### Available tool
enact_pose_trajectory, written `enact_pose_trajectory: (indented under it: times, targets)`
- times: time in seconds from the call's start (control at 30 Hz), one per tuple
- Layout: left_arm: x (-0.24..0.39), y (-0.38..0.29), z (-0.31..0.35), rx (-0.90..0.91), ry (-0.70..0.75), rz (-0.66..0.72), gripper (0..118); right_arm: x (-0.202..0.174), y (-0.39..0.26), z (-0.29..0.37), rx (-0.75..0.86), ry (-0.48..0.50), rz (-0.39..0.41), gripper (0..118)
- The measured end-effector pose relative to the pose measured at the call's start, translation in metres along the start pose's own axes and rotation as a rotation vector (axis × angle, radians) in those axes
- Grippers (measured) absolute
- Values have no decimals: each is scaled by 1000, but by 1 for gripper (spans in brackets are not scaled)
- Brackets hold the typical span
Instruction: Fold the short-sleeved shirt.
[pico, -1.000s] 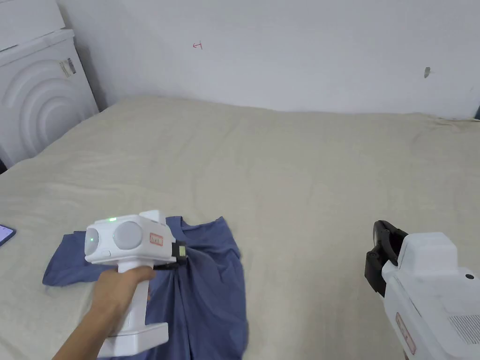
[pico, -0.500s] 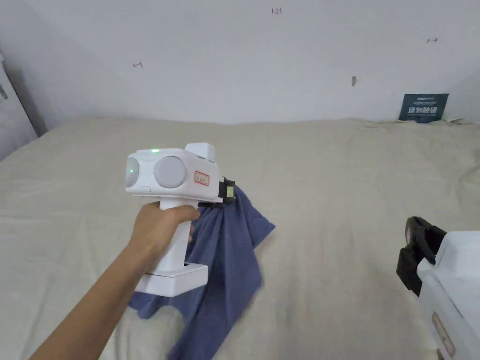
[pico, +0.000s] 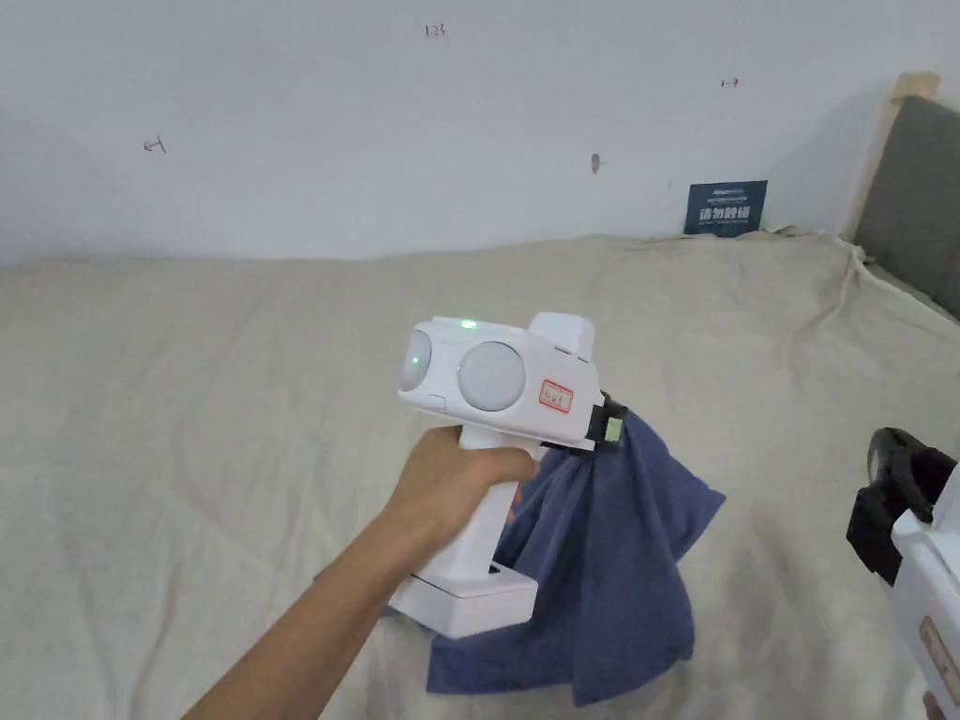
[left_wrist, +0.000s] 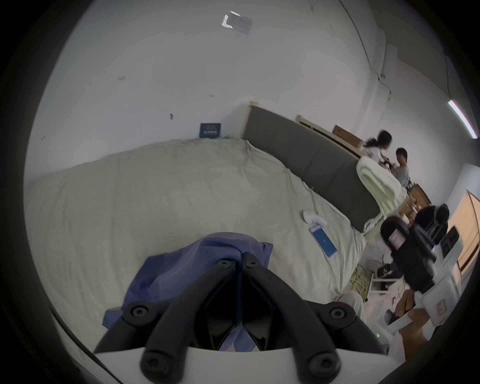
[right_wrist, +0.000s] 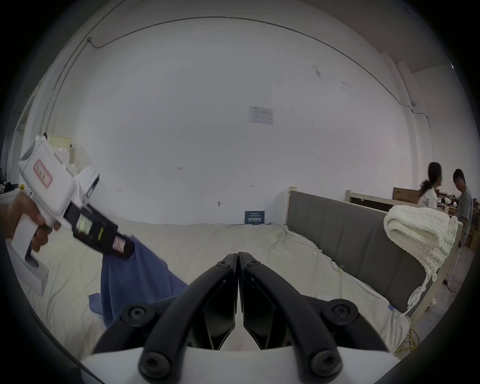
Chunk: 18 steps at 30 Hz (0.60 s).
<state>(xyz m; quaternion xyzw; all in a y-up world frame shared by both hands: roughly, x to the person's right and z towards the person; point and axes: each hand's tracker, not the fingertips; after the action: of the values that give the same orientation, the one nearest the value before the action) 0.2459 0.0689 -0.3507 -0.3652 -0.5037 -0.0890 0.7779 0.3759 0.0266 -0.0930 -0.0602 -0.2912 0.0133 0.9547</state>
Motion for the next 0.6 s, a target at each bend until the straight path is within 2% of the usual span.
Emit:
enact_pose_trajectory:
  times: [0.37,0.6]
  targets:
    - [-17,-90,-100,-288,72,72,0,8,-20,1,-52,2,-5,1]
    - [-32,-137,-134,-405,133,102,0,7,-29,0,-77,22,-7,1]
